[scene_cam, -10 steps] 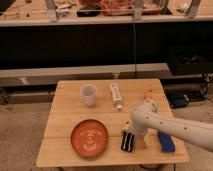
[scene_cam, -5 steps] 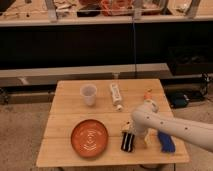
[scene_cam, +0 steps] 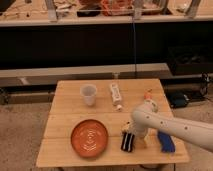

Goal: Place the eraser in the ceramic cup

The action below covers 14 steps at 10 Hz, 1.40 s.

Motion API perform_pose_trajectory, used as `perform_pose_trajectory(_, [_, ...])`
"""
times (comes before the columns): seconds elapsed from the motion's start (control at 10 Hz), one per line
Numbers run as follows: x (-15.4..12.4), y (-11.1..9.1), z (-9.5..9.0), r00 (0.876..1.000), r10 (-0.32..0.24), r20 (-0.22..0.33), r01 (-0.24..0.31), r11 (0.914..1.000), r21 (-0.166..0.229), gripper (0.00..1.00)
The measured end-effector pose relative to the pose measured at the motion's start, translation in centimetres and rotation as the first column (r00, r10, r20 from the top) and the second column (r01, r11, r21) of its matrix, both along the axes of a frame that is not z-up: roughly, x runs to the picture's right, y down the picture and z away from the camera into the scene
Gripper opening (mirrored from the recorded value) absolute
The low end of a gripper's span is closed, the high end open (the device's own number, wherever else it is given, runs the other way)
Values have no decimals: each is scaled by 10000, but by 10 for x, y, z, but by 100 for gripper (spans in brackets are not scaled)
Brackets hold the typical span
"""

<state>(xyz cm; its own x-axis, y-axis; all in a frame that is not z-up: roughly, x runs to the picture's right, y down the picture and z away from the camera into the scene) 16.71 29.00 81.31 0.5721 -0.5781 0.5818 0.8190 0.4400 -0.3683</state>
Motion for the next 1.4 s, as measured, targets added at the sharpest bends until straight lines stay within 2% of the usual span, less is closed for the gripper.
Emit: perform_pose_trajectory(1.4, [0, -2, -3, 9996, -212, 204, 213, 9997, -71, 80])
